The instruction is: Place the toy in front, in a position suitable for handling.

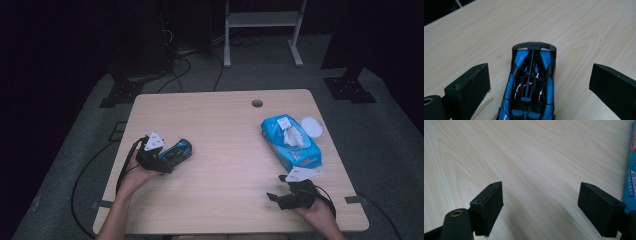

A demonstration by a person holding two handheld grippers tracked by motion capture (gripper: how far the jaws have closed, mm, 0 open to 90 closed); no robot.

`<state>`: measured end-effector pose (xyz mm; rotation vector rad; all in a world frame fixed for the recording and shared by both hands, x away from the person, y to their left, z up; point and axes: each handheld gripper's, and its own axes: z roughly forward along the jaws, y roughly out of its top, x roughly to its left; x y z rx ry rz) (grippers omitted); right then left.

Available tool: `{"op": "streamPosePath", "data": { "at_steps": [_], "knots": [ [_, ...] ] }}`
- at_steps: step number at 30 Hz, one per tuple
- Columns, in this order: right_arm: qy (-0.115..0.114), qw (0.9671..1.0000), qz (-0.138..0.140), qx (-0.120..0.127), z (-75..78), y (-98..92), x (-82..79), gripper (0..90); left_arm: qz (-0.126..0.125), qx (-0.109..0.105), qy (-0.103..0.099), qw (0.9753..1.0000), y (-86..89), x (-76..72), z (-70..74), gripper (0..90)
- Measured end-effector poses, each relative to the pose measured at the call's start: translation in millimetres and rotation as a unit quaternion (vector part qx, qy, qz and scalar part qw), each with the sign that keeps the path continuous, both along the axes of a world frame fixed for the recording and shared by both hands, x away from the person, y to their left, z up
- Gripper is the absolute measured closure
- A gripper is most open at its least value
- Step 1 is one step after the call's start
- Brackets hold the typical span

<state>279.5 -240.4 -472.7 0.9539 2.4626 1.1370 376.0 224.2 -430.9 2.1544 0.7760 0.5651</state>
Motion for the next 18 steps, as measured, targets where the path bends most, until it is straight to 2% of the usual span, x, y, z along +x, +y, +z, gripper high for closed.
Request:
{"op": "streamPosePath", "data": {
  "at_steps": [2,5,7,8,10,14,18],
  "knots": [
    [-0.002,1.0,0.003,0.0,0.8,2.0,-1.3,19.4,0.002,0.007,0.002,1.0,1.0,3.6,-3.1,2.8],
    [-0.002,1.0,0.006,0.0,1.5,5.7,-1.9,19.4,-0.007,-0.004,0.014,0.9999,3.5,8.9,-7.6,2.9],
    [-0.003,0.9999,0.011,-0.003,1.8,7.9,-1.4,19.4,-0.009,-0.003,0.02,0.9998,4.8,11.1,-9.4,4.2],
    [-0.002,0.9999,0.012,-0.004,2.1,8.8,-1.5,19.4,-0.012,0.004,0.031,0.9994,4.8,13.2,-9.5,4.3],
    [-0.003,0.9999,0.014,-0.006,2.7,9.8,-1.4,19.5,-0.012,0.024,0.033,0.9991,4.1,16.4,-8.8,4.1],
    [-0.002,0.9999,0.015,-0.006,2.6,8.2,-0.4,19.4,-0.031,0.021,0.035,0.9987,2.9,21.0,-11.1,6.0],
    [-0.002,0.9999,0.013,-0.001,3.7,5.4,-0.7,19.4,-0.035,0.041,0.065,0.9964,3.0,27.3,-22.0,6.0]
  ]
}}
